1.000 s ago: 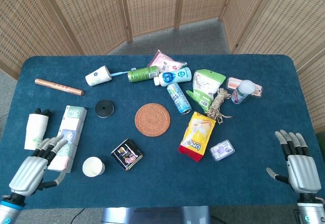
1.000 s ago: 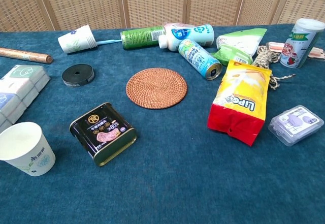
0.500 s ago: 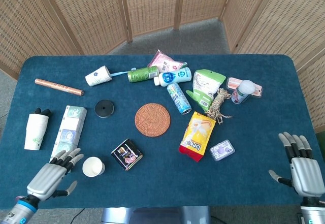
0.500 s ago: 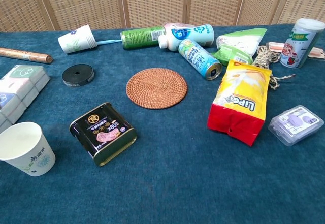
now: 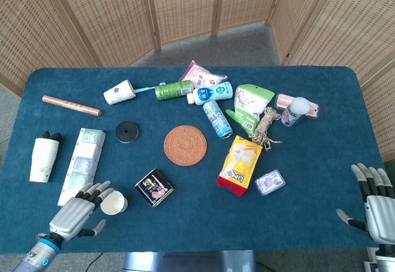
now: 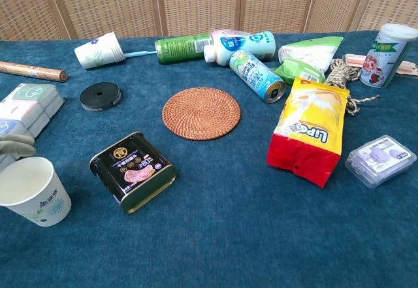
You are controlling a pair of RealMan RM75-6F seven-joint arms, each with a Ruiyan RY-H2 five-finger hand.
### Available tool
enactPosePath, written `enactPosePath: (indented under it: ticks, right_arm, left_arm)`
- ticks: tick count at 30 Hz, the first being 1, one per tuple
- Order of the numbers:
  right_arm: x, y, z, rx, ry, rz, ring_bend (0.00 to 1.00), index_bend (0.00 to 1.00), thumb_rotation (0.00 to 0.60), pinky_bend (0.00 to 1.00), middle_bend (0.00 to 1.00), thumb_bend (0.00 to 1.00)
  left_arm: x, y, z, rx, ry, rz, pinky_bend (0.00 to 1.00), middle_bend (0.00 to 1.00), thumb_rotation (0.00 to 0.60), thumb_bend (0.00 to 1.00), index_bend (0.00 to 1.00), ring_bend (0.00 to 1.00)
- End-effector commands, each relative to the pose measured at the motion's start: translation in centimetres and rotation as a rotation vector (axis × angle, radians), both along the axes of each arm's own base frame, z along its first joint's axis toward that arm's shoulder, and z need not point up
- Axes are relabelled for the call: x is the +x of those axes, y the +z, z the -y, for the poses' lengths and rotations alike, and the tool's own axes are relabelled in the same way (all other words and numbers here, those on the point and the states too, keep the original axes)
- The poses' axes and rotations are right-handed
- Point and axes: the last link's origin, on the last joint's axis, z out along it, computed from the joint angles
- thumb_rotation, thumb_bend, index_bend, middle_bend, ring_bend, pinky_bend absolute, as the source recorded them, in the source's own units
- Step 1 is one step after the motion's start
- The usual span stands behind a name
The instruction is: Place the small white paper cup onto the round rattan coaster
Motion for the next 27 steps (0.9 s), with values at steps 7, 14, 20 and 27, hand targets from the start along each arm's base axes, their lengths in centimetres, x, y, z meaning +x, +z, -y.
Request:
enactPosePath:
  ticks: [7,14,20,27]
  right_arm:
    - [-0.5,0.3,-0.4,-0.007,-0.021,0.005,0.0,0.0,0.6,0.0,0.0,0.14]
    - [-0.8,0.2,-0.4,-0.006,-0.024,0.013,0.0,0.0,0.6,0.0,0.0,0.14]
    - [-1.1,0.1,-0.4,-0.004,-0.03,0.016,0.0,0.0,0.6,0.0,0.0,0.14]
    - [-1.1,0.0,-0.3,-0.002,-0.029,0.018,0.0,0.0,0.6,0.0,0.0,0.14]
  left_arm:
    - [-0.2,-1.6,-0.5,0.025,-0.032,-0.012,0.13,0.0,0.438,0.49,0.0,0.0]
    - [0.2,-2.5,-0.9,0.062,-0.08,-0.01,0.39,0.06,0.447,0.49,0.09,0.19]
    - [0.4,-2.9,-1.1,0.082,-0.092,-0.003,0.47,0.17,0.461,0.49,0.19,0.28]
    - [0.2,-2.6,-1.5,0.112,-0.094,0.012,0.53,0.26,0.493,0.5,0.24,0.35]
